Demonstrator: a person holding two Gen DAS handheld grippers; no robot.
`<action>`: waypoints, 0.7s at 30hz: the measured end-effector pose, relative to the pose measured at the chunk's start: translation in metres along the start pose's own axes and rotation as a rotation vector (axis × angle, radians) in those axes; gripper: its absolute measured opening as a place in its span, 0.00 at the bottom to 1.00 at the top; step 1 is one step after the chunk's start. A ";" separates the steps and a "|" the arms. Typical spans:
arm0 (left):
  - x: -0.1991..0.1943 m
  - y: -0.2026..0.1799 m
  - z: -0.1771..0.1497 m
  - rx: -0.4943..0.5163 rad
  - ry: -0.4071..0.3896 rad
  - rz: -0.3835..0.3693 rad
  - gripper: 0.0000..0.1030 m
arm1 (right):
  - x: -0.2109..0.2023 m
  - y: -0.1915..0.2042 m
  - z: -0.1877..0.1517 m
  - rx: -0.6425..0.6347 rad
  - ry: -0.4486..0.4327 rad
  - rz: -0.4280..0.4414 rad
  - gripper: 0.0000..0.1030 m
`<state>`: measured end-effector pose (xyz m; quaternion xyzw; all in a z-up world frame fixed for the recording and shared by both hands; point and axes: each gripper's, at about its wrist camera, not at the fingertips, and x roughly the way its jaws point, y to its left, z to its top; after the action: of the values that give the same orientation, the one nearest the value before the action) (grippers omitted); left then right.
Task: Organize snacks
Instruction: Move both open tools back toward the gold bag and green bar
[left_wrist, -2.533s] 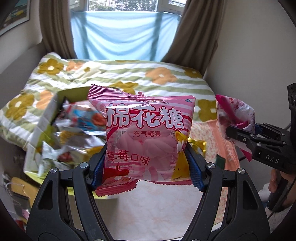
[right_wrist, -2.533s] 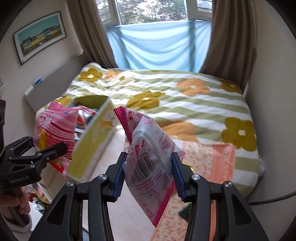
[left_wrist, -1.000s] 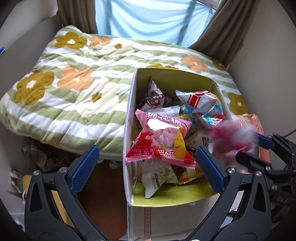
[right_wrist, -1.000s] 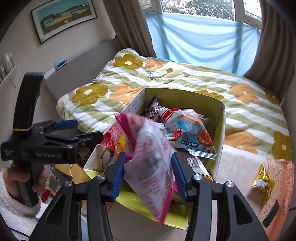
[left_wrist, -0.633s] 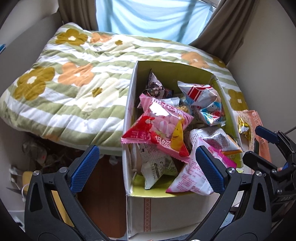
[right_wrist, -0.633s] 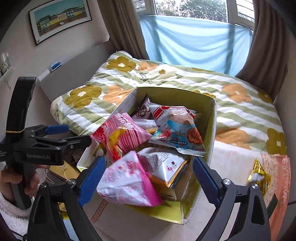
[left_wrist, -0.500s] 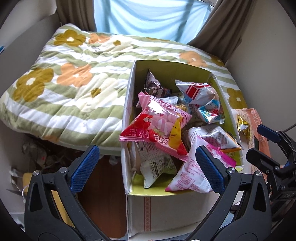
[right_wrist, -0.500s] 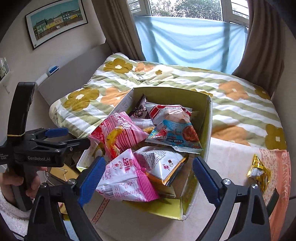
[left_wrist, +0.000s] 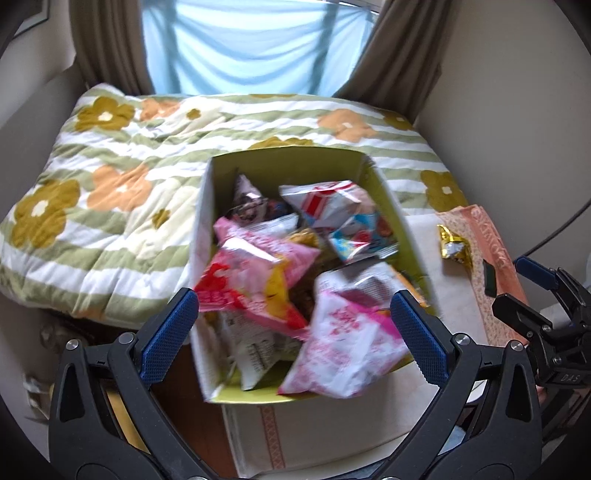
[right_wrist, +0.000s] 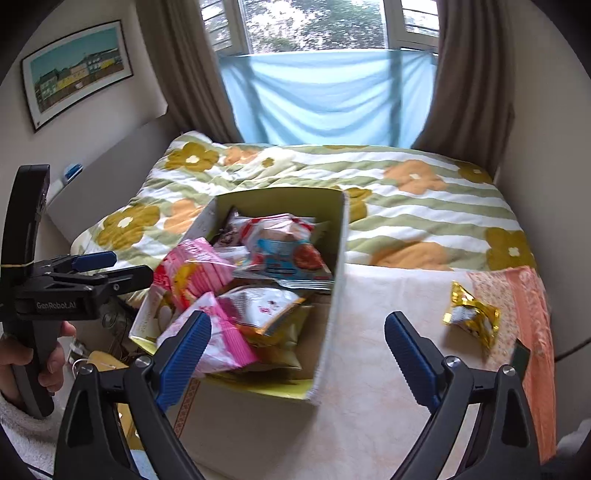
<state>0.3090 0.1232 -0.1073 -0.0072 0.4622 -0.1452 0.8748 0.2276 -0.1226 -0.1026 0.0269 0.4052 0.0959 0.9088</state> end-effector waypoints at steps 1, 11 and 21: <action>0.001 -0.010 0.003 0.016 -0.003 -0.002 1.00 | -0.004 -0.008 -0.002 0.012 -0.006 -0.010 0.91; 0.036 -0.137 0.030 0.127 0.021 -0.082 1.00 | -0.042 -0.123 -0.015 0.154 -0.037 -0.116 0.91; 0.103 -0.281 0.050 0.289 0.098 -0.071 1.00 | -0.047 -0.232 -0.037 0.216 0.009 -0.145 0.99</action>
<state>0.3350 -0.1786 -0.1207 0.1098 0.4781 -0.2412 0.8374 0.2047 -0.3604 -0.1228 0.0948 0.4182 -0.0139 0.9033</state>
